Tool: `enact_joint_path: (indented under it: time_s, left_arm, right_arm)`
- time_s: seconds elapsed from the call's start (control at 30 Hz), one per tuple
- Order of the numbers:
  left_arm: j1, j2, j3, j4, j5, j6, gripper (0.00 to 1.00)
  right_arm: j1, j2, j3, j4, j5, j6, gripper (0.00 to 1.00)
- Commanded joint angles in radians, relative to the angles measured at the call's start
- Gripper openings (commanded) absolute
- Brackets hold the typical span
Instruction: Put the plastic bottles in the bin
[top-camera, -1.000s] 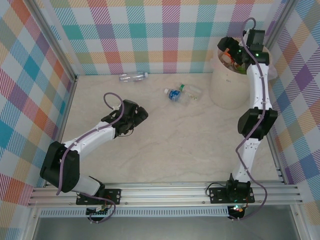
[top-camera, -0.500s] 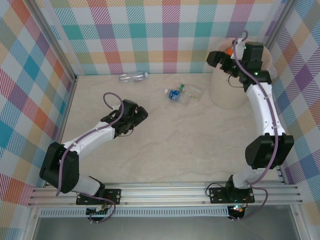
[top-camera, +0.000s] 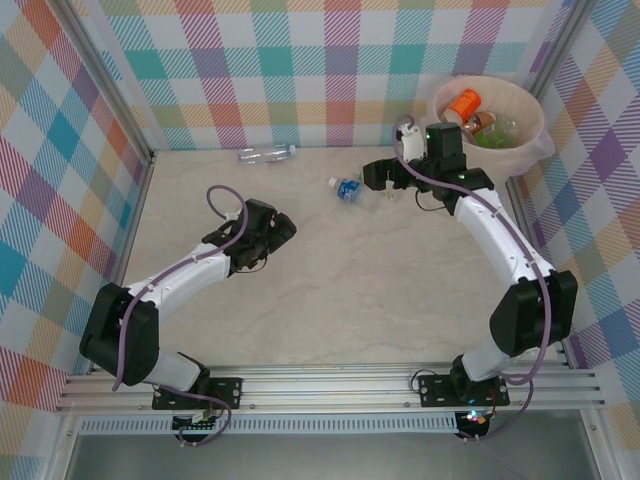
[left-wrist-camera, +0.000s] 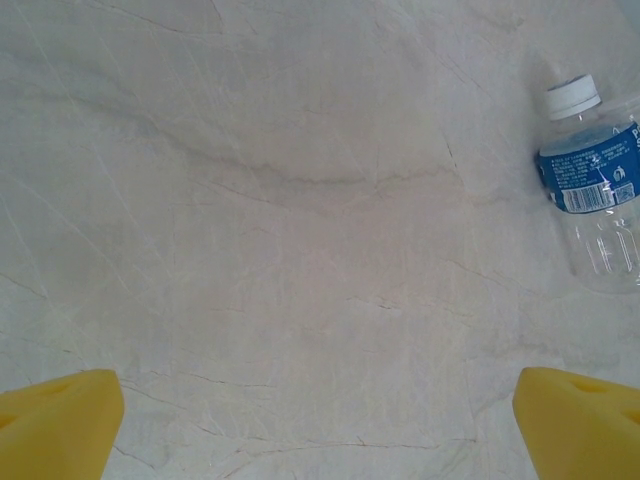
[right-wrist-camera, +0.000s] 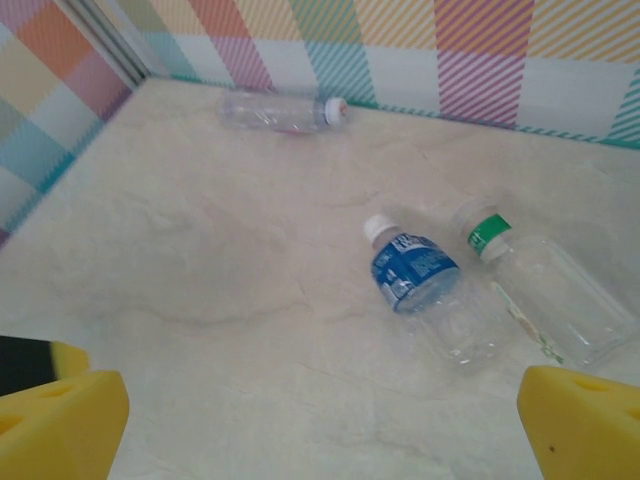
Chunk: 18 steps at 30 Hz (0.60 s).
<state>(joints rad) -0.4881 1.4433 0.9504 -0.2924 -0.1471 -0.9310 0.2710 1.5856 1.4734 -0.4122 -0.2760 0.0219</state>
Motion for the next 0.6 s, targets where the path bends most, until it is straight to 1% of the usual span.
enact_joint_path:
  time_s: [0.0, 0.1, 0.2, 0.37, 0.4, 0.47, 0.5, 0.57]
  left_arm:
    - [0.013, 0.002, -0.007, -0.008, 0.001, -0.015, 1.0]
    - [0.013, 0.003, -0.006, -0.01, 0.0, -0.016, 1.0]
    - [0.013, 0.007, -0.004, -0.013, -0.002, -0.019, 1.0]
    - [0.013, 0.013, 0.008, -0.026, -0.002, -0.014, 1.0]
    - [0.013, 0.013, 0.009, -0.028, -0.002, -0.013, 1.0]
    - [0.013, 0.012, 0.01, -0.033, -0.008, -0.011, 1.0]
    - [0.014, 0.013, 0.011, -0.034, -0.009, -0.011, 1.0]
    - [0.013, 0.014, 0.01, -0.035, -0.012, -0.011, 1.0]
  right_arm:
    - [0.021, 0.092, 0.02, -0.066, 0.058, -0.153, 0.99]
    - [0.048, 0.186, 0.064, -0.102, 0.167, -0.196, 0.97]
    - [0.05, 0.295, 0.163, -0.161, 0.272, -0.162, 0.91]
    - [0.048, 0.454, 0.323, -0.232, 0.357, -0.141, 0.82]
    - [0.047, 0.49, 0.367, -0.266, 0.346, -0.16, 0.8]
    - [0.048, 0.544, 0.44, -0.316, 0.256, -0.2, 0.79]
    - [0.049, 0.562, 0.456, -0.323, 0.197, -0.217, 0.78]
    - [0.052, 0.588, 0.473, -0.316, 0.13, -0.229, 0.78]
